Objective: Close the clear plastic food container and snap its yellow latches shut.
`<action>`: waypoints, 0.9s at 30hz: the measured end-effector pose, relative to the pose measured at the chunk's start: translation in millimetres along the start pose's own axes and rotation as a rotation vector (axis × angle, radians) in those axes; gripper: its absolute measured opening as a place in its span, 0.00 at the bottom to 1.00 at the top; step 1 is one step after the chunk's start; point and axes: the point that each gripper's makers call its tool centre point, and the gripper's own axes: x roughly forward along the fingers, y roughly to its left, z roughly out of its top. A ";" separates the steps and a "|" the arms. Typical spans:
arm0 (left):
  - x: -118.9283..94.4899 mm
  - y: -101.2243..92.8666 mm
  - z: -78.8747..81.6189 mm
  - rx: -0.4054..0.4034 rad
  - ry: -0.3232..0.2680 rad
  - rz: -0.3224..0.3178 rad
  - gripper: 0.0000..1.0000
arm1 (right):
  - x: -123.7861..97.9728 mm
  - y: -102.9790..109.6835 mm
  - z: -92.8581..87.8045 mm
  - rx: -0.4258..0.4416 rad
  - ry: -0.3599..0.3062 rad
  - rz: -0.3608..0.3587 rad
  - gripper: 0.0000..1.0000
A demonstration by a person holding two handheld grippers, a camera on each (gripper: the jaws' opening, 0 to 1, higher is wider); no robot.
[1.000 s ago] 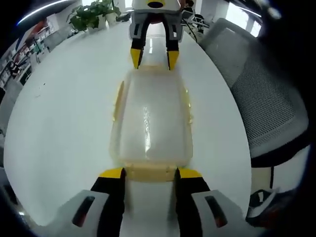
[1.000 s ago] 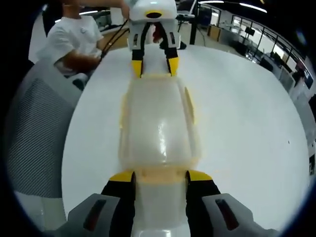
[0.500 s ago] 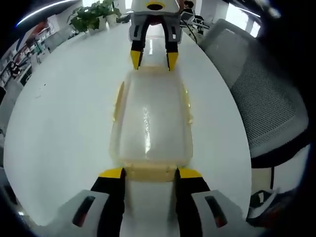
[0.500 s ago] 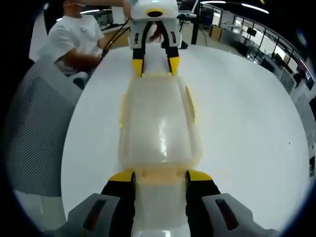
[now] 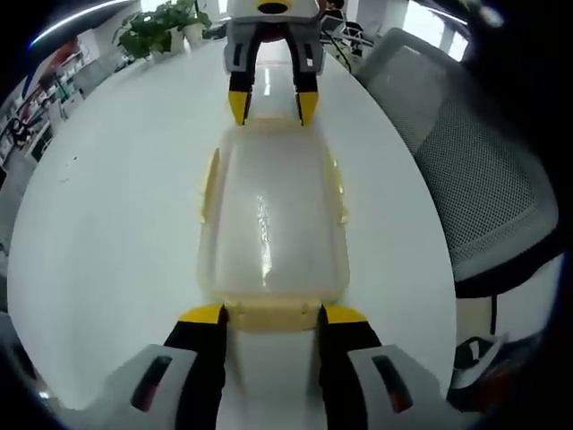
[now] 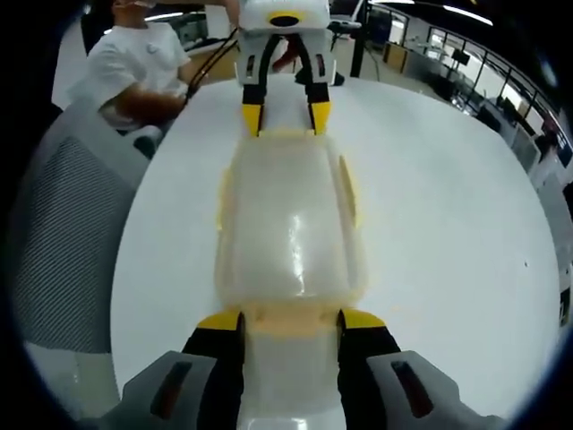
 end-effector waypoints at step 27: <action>-1.6 -6.1 2.4 0.005 0.008 0.018 0.39 | -3.6 4.5 -0.8 0.006 -0.005 0.014 0.39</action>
